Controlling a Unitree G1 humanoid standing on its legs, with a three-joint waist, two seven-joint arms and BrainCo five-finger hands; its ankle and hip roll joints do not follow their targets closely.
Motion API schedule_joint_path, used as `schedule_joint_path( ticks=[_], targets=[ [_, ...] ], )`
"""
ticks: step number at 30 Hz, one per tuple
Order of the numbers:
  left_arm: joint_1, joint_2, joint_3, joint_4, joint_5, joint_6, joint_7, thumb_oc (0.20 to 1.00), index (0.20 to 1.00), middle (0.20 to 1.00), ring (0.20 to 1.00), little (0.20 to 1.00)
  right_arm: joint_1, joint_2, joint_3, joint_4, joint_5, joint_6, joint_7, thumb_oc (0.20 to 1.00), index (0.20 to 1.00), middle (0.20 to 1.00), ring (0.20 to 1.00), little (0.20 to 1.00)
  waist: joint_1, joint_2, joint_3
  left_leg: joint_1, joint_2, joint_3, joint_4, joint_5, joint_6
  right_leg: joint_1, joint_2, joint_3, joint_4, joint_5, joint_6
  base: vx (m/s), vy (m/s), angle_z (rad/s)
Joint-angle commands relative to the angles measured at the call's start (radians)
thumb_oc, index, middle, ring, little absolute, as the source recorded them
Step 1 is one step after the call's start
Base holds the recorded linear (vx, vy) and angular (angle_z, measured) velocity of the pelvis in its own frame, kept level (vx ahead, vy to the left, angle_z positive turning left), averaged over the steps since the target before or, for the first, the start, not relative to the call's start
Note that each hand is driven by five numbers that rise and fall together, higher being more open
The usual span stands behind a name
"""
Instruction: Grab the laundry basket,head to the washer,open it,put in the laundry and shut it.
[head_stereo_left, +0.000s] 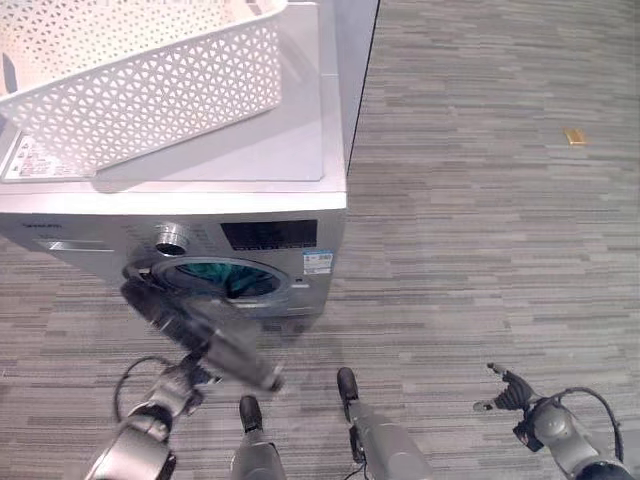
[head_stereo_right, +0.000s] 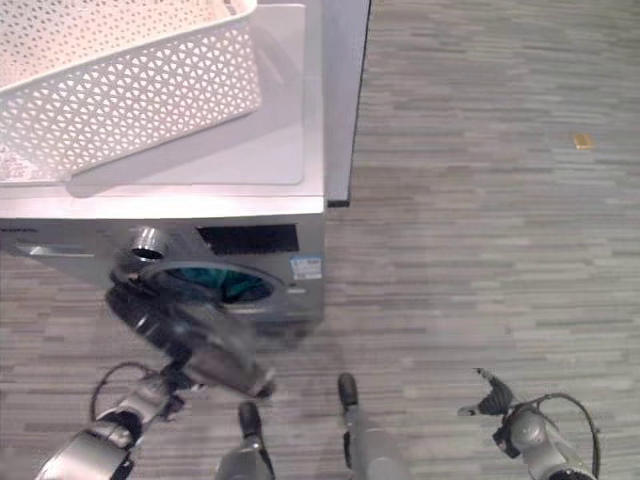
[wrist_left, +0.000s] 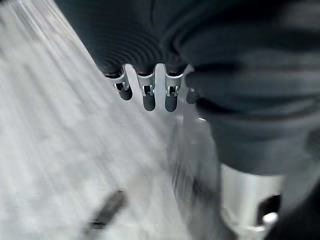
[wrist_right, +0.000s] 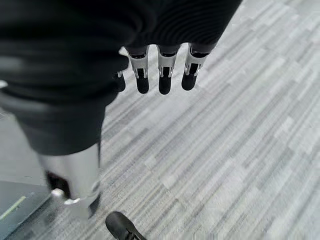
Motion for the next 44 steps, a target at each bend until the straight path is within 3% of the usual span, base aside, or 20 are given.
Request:
schedule_joint_path(
  ticks=[1, 6, 11, 16, 18, 19, 21, 24, 27, 30, 33, 36, 44],
  targets=[
    [-0.146, -0.01, -0.006, -0.008, -0.028, -0.078, 0.036, 1.0, 1.0, 1.0, 1.0, 1.0, 0.027, -0.006, -0.006, -0.081, 0.013, -0.024, -0.017, 1.0, 1.0, 1.0, 1.0, 1.0, -0.041, -0.076, -0.053, -0.085, 0.054, -0.044, -0.011, 0.125, -0.039, 0.069, -0.03, 0.005, -0.004, -0.161, 0.059, -0.04, -0.058, -0.27],
    [-0.237, -0.009, -0.004, 0.037, -0.006, -0.084, 0.09, 1.0, 1.0, 1.0, 1.0, 1.0, 0.06, -0.026, -0.023, -0.087, 0.041, -0.043, -0.023, 1.0, 1.0, 1.0, 1.0, 1.0, -0.083, -0.087, -0.068, -0.083, 0.081, -0.001, -0.016, 0.128, -0.049, 0.059, -0.02, 0.03, -0.028, -0.144, 0.069, -0.03, -0.036, -0.29],
    [-0.239, 0.02, 0.014, 0.024, 0.001, -0.094, 0.111, 1.0, 1.0, 1.0, 1.0, 1.0, 0.055, -0.022, -0.014, -0.07, 0.032, -0.044, -0.031, 1.0, 1.0, 1.0, 1.0, 1.0, -0.079, -0.086, -0.071, -0.09, 0.076, -0.006, -0.016, 0.118, -0.046, 0.041, -0.021, 0.04, -0.03, -0.132, 0.076, -0.03, -0.005, -0.25],
    [-0.019, 0.103, 0.001, -0.3, 0.014, -0.137, 0.086, 1.0, 1.0, 1.0, 1.0, 1.0, 0.058, 0.021, -0.03, -0.047, 0.03, -0.044, -0.034, 1.0, 1.0, 1.0, 1.0, 1.0, -0.018, -0.044, -0.052, -0.096, 0.054, -0.027, -0.016, 0.118, -0.037, 0.048, -0.038, 0.015, -0.027, -0.137, 0.073, 0.0, 0.036, 0.01],
    [0.183, 0.197, 0.018, -0.541, -0.019, -0.189, 0.012, 1.0, 1.0, 1.0, 1.0, 1.0, 0.048, 0.05, -0.02, -0.027, 0.039, -0.055, -0.014, 1.0, 1.0, 1.0, 1.0, 1.0, 0.019, -0.02, -0.05, -0.096, 0.033, -0.051, -0.016, 0.114, -0.031, 0.066, -0.051, -0.007, -0.027, -0.144, 0.072, 0.03, 0.036, 0.3],
    [0.185, 0.199, 0.02, -0.544, -0.019, -0.187, 0.011, 1.0, 1.0, 1.0, 1.0, 1.0, 0.047, 0.05, -0.018, -0.026, 0.039, -0.055, -0.015, 1.0, 1.0, 1.0, 1.0, 1.0, 0.018, -0.02, -0.052, -0.1, 0.034, -0.052, -0.016, 0.117, -0.031, 0.063, -0.049, -0.007, -0.028, -0.14, 0.071, 0.04, 0.035, 0.27],
    [0.323, 0.246, 0.049, -0.653, -0.113, -0.246, -0.039, 1.0, 1.0, 1.0, 1.0, 1.0, 0.033, 0.078, 0.009, 0.017, 0.044, -0.064, 0.0, 1.0, 1.0, 1.0, 1.0, 1.0, 0.048, -0.005, -0.058, -0.091, 0.016, -0.067, -0.016, 0.108, -0.026, 0.082, -0.062, -0.02, -0.026, -0.148, 0.072, 0.04, 0.028, 0.56],
    [0.445, 0.238, 0.087, -0.691, -0.184, -0.306, -0.064, 1.0, 1.0, 1.0, 1.0, 1.0, 0.016, 0.116, 0.061, 0.095, 0.027, -0.081, 0.008, 1.0, 1.0, 1.0, 1.0, 1.0, 0.086, 0.004, -0.071, -0.082, -0.005, -0.093, -0.014, 0.101, -0.02, 0.111, -0.075, -0.041, -0.02, -0.158, 0.073, 0.04, 0.0, 0.28],
    [0.497, 0.205, 0.11, -0.618, -0.203, -0.318, -0.079, 1.0, 1.0, 1.0, 1.0, 1.0, 0.005, 0.152, 0.085, 0.18, 0.006, -0.087, -0.002, 1.0, 1.0, 1.0, 1.0, 1.0, 0.111, 0.008, -0.081, -0.077, -0.023, -0.114, -0.012, 0.1, -0.015, 0.13, -0.084, -0.062, -0.016, -0.162, 0.075, 0.03, -0.015, 0.4],
    [0.544, 0.119, 0.158, -0.459, -0.27, -0.292, -0.1, 1.0, 1.0, 1.0, 1.0, 1.0, -0.004, 0.2, 0.094, 0.305, -0.021, -0.075, -0.023, 1.0, 1.0, 1.0, 1.0, 1.0, 0.143, 0.015, -0.095, -0.064, -0.049, -0.145, -0.007, 0.091, -0.004, 0.158, -0.103, -0.096, -0.007, -0.17, 0.078, 0.01, -0.011, 0.45],
    [0.555, 0.025, 0.233, -0.23, -0.205, -0.287, -0.021, 1.0, 1.0, 1.0, 1.0, 1.0, -0.027, 0.288, 0.076, 0.526, -0.013, -0.056, -0.07, 1.0, 1.0, 1.0, 1.0, 1.0, 0.19, 0.013, -0.115, -0.042, -0.085, -0.186, 0.0, 0.07, 0.01, 0.203, -0.126, -0.136, 0.0, -0.179, 0.082, 0.02, -0.02, 0.44],
    [0.55, -0.057, 0.362, -0.01, -0.232, -0.281, 0.052, 1.0, 1.0, 1.0, 1.0, 1.0, -0.021, 0.362, 0.033, 0.643, 0.022, -0.05, -0.103, 1.0, 1.0, 1.0, 1.0, 1.0, 0.221, -0.006, -0.145, -0.005, -0.107, -0.214, 0.006, 0.04, 0.022, 0.259, -0.147, -0.169, 0.004, -0.194, 0.087, 0.05, -0.02, 0.37],
    [0.545, -0.092, 0.392, 0.018, -0.331, -0.278, 0.027, 1.0, 1.0, 1.0, 1.0, 1.0, -0.006, 0.406, 0.037, 0.683, 0.035, -0.035, -0.097, 1.0, 1.0, 1.0, 1.0, 1.0, 0.238, -0.032, -0.188, 0.043, -0.131, -0.243, 0.0, 0.006, 0.036, 0.311, -0.172, -0.207, 0.018, -0.209, 0.097, 0.04, -0.004, 0.15]
  ],
)
